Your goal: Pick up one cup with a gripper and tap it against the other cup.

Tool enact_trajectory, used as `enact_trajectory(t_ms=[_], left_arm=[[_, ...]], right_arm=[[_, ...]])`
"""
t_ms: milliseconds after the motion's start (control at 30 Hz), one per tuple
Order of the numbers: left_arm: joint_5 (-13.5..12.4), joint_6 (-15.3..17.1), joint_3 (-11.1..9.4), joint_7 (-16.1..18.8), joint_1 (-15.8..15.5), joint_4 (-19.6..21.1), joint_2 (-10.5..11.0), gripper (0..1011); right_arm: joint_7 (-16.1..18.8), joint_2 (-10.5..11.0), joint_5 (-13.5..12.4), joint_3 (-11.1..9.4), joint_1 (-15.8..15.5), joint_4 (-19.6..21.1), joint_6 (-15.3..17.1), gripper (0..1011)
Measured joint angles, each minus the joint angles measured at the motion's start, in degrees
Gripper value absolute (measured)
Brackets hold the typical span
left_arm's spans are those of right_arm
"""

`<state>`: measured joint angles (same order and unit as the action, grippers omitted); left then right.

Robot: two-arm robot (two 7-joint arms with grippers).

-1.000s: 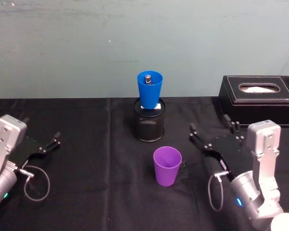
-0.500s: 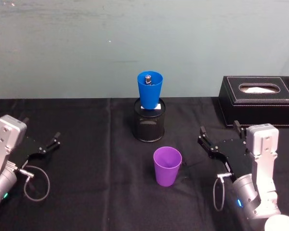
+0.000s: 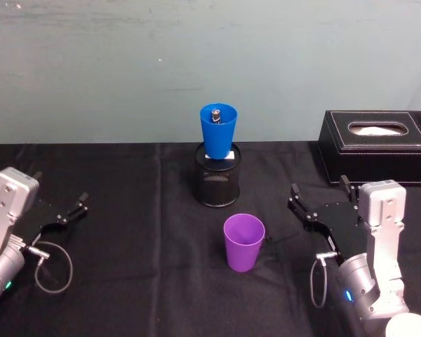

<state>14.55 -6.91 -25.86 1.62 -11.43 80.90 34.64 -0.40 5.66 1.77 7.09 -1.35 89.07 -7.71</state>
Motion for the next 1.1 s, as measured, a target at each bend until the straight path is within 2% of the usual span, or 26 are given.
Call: enact_trajectory(t_ms=[1100], left_arm=[[0.00, 0.00, 0.00, 0.00, 0.00, 0.00, 0.00, 1000]], right_arm=[[0.10, 0.08, -0.21, 0.06, 0.00, 0.09, -0.03, 1004]])
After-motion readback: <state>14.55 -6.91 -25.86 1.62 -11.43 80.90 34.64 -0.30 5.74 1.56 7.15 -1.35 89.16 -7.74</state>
